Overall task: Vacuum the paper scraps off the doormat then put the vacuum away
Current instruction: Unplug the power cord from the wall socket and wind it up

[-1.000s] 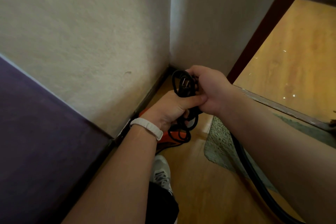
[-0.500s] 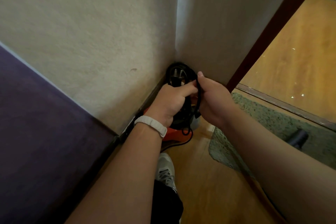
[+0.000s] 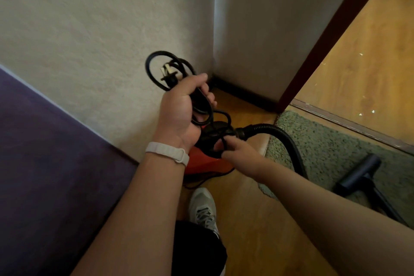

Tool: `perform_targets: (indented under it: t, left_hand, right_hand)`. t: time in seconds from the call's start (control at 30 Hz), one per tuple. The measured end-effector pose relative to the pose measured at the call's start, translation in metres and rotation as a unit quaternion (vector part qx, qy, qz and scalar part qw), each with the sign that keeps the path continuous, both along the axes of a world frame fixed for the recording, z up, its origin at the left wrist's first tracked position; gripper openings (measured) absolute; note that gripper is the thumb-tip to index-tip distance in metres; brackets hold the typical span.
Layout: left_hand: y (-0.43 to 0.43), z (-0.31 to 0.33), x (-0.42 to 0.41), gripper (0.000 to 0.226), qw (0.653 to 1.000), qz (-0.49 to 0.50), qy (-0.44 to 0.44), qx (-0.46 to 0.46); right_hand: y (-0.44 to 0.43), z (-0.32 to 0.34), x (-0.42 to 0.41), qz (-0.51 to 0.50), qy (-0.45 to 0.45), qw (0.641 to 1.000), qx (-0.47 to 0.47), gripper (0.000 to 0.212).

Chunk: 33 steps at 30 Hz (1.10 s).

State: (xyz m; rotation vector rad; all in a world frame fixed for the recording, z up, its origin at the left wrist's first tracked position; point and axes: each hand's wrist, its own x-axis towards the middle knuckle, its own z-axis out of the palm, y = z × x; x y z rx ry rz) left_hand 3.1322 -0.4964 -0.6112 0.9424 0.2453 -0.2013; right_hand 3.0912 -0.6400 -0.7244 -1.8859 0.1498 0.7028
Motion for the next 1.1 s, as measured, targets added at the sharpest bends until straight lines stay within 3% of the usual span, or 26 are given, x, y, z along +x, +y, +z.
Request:
perform_targets:
  t: [0.07, 0.23, 0.4, 0.47, 0.63, 0.8, 0.93, 1.03, 1.1]
  left_hand:
    - [0.008, 0.000, 0.001, 0.032, 0.999, 0.025, -0.004, 0.029]
    - [0.013, -0.016, 0.006, 0.020, 0.965, 0.068, 0.026, 0.251]
    - [-0.001, -0.031, -0.003, 0.025, 0.898, -0.160, 0.055, 0.407]
    - [-0.006, -0.035, -0.005, 0.036, 0.883, -0.206, 0.033, 0.420]
    - [-0.011, -0.048, 0.000, 0.076, 0.883, -0.253, -0.008, 0.394]
    - [-0.013, -0.054, -0.003, 0.038, 0.892, -0.266, -0.044, 0.362]
    - [-0.019, -0.052, -0.008, 0.038, 0.890, -0.315, -0.038, 0.327]
    - [-0.020, -0.050, -0.006, 0.016, 0.892, -0.258, -0.030, 0.369]
    - [-0.020, -0.047, -0.005, 0.015, 0.903, -0.210, -0.023, 0.373]
  right_hand:
    - [-0.005, -0.010, -0.007, 0.022, 0.002, 0.998, -0.064, 0.016]
    - [-0.033, -0.009, 0.000, -0.176, 0.018, 0.984, -0.009, 0.016]
    - [-0.051, 0.039, 0.019, -0.336, -0.023, 0.929, 0.156, 0.023]
    - [-0.044, 0.063, 0.024, -0.338, -0.026, 0.918, 0.204, 0.022]
    - [-0.020, 0.095, 0.026, -0.290, -0.006, 0.912, 0.291, 0.019]
    - [-0.013, 0.103, 0.024, -0.271, 0.010, 0.902, 0.335, 0.016]
    - [-0.007, 0.109, 0.027, -0.248, -0.021, 0.908, 0.338, 0.016]
    - [-0.007, 0.105, 0.030, -0.223, -0.055, 0.906, 0.355, 0.006]
    - [-0.011, 0.100, 0.030, -0.204, -0.073, 0.911, 0.351, 0.008]
